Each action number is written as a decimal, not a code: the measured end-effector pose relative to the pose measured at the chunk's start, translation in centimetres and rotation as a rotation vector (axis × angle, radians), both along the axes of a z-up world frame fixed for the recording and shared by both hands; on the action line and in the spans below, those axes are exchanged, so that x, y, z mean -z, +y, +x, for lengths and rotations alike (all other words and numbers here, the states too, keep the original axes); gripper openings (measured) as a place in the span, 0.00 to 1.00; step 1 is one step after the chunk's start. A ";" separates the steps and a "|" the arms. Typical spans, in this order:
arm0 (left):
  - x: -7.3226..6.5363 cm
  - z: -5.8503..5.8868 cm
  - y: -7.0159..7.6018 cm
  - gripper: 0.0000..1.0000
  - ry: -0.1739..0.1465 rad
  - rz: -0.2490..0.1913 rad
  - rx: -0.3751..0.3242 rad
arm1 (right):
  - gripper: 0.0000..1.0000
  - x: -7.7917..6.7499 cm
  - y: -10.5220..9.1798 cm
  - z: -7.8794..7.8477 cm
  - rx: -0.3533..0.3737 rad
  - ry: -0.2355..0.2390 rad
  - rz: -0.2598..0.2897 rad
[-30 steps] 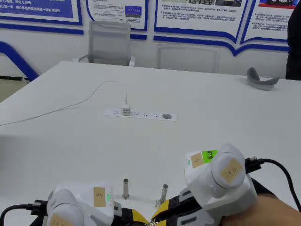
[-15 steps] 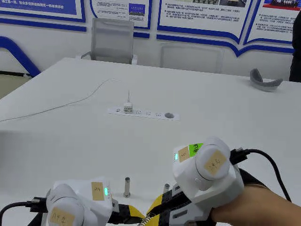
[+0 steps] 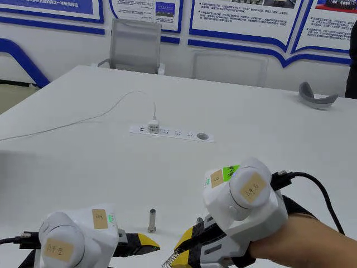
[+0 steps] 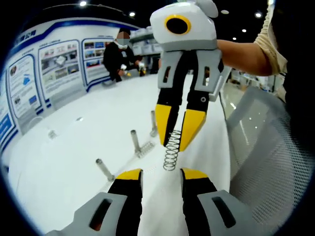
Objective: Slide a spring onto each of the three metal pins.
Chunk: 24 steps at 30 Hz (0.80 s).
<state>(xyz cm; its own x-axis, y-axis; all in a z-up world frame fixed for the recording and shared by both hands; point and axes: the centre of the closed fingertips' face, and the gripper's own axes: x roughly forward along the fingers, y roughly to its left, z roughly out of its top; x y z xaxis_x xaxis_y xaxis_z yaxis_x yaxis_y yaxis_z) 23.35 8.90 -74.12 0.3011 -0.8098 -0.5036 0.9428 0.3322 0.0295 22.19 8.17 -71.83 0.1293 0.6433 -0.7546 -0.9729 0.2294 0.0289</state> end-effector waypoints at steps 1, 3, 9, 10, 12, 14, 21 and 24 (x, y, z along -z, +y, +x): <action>0.1 0.1 0.2 0.33 0.004 -0.001 -0.006 | 0.12 0.0 0.0 0.0 0.000 0.000 -0.001; 0.2 0.3 0.7 0.35 0.007 -0.002 -0.027 | 0.12 -0.1 -0.1 0.2 0.002 -0.001 -0.001; 0.5 0.8 2.0 0.42 0.038 -0.029 -0.104 | 0.12 -0.3 -0.3 0.7 0.012 -0.002 -0.005; 0.6 0.9 2.2 0.43 0.042 -0.034 -0.117 | 0.12 -0.3 -0.3 0.8 0.012 -0.002 -0.007; 0.6 0.9 2.5 0.45 0.047 -0.044 -0.134 | 0.12 -0.4 -0.3 0.9 0.011 -0.003 -0.010; 0.7 1.0 2.7 0.47 0.053 -0.047 -0.144 | 0.12 -0.4 -0.3 1.1 0.008 -0.004 -0.012; 0.9 0.9 2.8 0.53 0.062 -0.061 -0.168 | 0.12 -1.2 -0.2 1.9 0.002 -0.015 -0.020; 1.2 0.7 2.7 0.55 0.066 -0.063 -0.173 | 0.12 -1.5 -0.2 2.6 0.000 -0.023 -0.025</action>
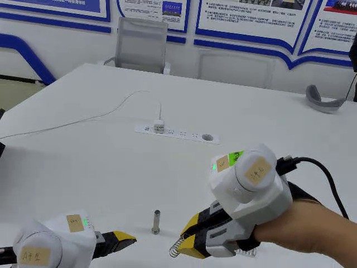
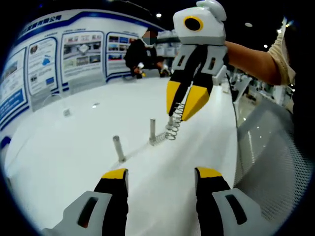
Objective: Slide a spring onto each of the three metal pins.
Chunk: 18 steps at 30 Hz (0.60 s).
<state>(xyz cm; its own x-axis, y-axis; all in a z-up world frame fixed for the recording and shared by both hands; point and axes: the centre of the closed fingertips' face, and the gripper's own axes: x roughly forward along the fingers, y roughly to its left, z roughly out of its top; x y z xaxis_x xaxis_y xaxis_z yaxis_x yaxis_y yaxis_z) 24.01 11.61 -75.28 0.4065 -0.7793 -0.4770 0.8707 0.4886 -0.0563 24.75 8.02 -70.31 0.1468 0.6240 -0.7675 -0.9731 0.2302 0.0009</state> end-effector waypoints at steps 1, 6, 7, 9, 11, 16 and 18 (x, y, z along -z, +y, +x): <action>0.1 -0.1 -0.1 0.56 -0.001 0.001 -0.001 | 0.12 -0.2 0.0 0.2 -0.001 -0.004 -0.002; 0.3 -0.3 -0.4 0.58 0.002 -0.003 -0.001 | 0.12 -0.7 0.1 1.1 -0.015 -0.021 -0.026; 0.3 -0.3 -0.4 0.58 0.002 -0.003 -0.001 | 0.12 -0.8 0.1 1.3 -0.016 -0.024 -0.029; 0.4 -0.3 -0.4 0.59 0.002 -0.003 -0.002 | 0.12 -1.0 0.1 1.8 -0.022 -0.029 -0.039; 0.4 -0.3 -0.4 0.60 0.002 -0.005 -0.004 | 0.12 -1.3 0.1 2.2 -0.030 -0.037 -0.052; 0.4 0.0 -0.3 0.62 0.001 -0.012 -0.023 | 0.12 -1.8 0.4 3.5 -0.048 -0.052 -0.070; 0.4 0.1 -0.3 0.62 0.002 -0.016 -0.030 | 0.12 -2.0 0.7 4.0 -0.056 -0.059 -0.075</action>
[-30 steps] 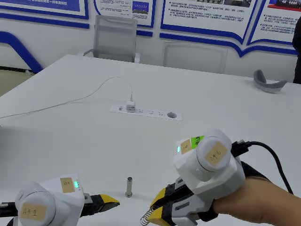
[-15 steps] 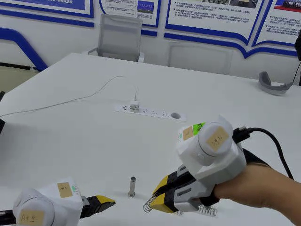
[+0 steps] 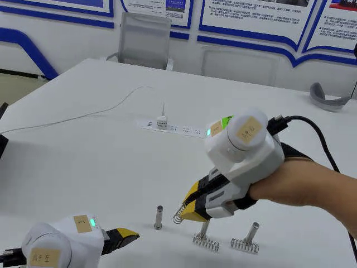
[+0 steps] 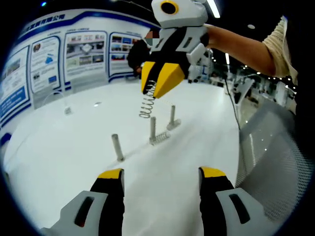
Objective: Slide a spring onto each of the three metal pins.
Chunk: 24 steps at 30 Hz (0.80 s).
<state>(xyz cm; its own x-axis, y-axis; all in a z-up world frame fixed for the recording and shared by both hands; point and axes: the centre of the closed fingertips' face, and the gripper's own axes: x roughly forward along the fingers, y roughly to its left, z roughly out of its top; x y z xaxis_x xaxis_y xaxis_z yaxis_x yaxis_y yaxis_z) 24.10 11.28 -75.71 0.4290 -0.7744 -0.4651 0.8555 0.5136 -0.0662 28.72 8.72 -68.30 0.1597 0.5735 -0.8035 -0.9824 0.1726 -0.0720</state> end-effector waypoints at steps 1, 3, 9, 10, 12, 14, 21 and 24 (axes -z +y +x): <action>0.0 0.0 0.0 0.62 0.000 -0.001 -0.001 | 0.12 -0.1 0.1 0.2 -0.003 -0.002 -0.001; 0.0 0.0 -0.1 0.62 0.000 0.000 -0.005 | 0.12 -0.2 0.5 0.6 -0.012 -0.006 -0.005; 0.0 0.1 -0.3 0.62 0.001 -0.008 -0.012 | 0.12 0.2 1.3 1.5 -0.039 -0.008 -0.035; 0.0 0.1 -0.3 0.62 0.000 -0.010 -0.014 | 0.12 0.3 1.4 1.6 -0.044 -0.006 -0.042; 0.0 0.1 -0.4 0.62 0.000 -0.011 -0.014 | 0.12 0.5 1.5 1.9 -0.049 -0.005 -0.052; 0.0 0.1 -0.5 0.62 0.000 -0.012 -0.016 | 0.12 0.6 1.7 2.1 -0.054 0.000 -0.058; 0.1 0.3 -0.5 0.62 0.001 -0.014 -0.026 | 0.12 1.4 2.2 2.9 -0.072 0.009 -0.085; 0.1 0.3 -0.4 0.62 0.002 -0.016 -0.030 | 0.12 1.6 2.5 3.2 -0.074 0.016 -0.092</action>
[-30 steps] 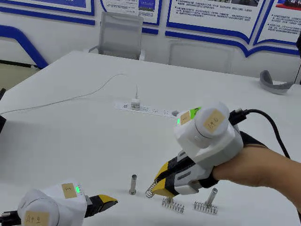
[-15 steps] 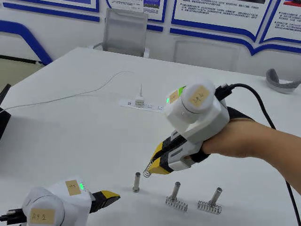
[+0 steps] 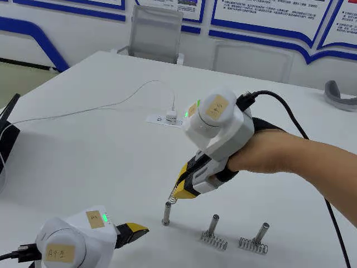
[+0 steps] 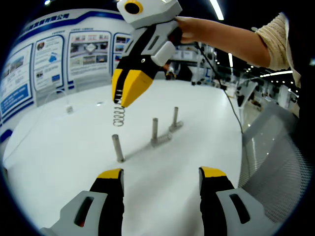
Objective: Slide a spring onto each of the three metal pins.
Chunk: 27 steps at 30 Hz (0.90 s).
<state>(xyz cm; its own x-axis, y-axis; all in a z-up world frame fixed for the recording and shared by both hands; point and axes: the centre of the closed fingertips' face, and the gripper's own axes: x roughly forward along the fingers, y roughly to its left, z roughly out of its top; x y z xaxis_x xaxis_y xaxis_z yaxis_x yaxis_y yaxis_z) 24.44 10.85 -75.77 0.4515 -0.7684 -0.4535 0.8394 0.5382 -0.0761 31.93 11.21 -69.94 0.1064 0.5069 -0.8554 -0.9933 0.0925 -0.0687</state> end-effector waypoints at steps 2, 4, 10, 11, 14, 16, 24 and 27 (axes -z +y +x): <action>0.0 0.0 0.0 0.62 0.000 -0.003 -0.003 | 0.12 0.2 0.2 0.1 -0.002 0.004 -0.004; -0.1 0.0 -0.1 0.62 0.000 -0.005 -0.004 | 0.12 0.5 0.3 0.1 -0.006 0.011 -0.011; 0.0 0.2 -0.1 0.62 0.000 -0.007 -0.010 | 0.12 1.3 0.0 0.5 -0.007 0.021 -0.037; 0.0 0.2 -0.1 0.62 0.001 -0.008 -0.012 | 0.12 1.3 0.0 0.5 -0.006 0.023 -0.039; 0.0 0.3 -0.2 0.62 0.003 -0.009 -0.014 | 0.12 1.4 0.1 0.6 -0.010 0.023 -0.046; 0.1 0.3 -0.2 0.62 0.004 -0.010 -0.014 | 0.12 1.5 0.1 0.6 -0.012 0.026 -0.048; 0.1 0.3 -0.1 0.61 0.010 -0.013 -0.019 | 0.12 2.0 0.2 0.7 -0.014 0.035 -0.063; 0.1 0.3 -0.1 0.61 0.012 -0.015 -0.021 | 0.12 2.1 0.3 0.7 -0.015 0.036 -0.068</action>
